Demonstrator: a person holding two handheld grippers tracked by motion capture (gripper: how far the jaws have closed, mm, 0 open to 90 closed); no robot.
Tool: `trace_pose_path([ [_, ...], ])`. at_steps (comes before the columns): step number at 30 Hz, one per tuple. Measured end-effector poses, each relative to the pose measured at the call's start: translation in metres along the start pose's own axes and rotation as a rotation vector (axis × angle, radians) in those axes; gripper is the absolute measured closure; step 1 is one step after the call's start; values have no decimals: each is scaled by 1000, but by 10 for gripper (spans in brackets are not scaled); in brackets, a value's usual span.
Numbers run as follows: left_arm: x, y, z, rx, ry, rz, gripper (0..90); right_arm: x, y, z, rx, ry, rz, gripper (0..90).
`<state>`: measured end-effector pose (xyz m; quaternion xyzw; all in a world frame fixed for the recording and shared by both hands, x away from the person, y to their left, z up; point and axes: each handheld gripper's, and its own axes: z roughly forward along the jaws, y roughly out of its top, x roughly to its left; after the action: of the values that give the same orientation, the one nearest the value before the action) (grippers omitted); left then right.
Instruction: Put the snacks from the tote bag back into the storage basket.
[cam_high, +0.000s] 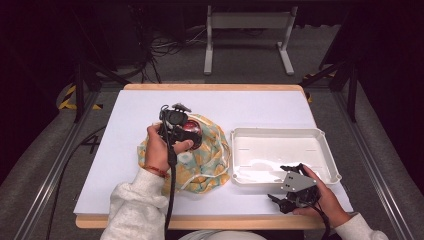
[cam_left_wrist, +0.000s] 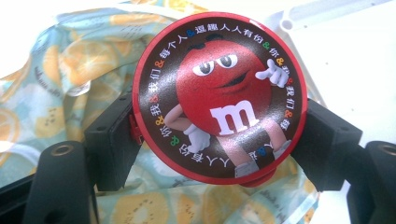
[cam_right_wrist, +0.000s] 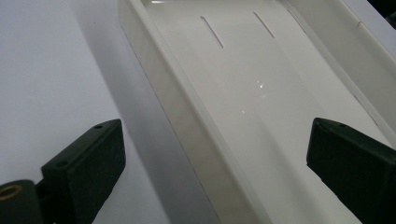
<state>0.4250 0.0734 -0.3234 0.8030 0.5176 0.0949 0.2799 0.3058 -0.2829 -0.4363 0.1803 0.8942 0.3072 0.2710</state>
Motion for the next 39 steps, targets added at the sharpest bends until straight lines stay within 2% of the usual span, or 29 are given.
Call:
trace_pose_path([
  [5,-8,4,3,4,-4,20,247,-1,0,0,0,1,-1,52],
  [8,-12,6,4,9,-6,45,246,0,0,0,2,0,2,52],
  [20,-26,13,10,12,-19,53,246,-1,-1,0,5,2,2,51],
  [39,-57,28,28,41,-47,121,247,-1,-1,0,4,1,4,51],
])
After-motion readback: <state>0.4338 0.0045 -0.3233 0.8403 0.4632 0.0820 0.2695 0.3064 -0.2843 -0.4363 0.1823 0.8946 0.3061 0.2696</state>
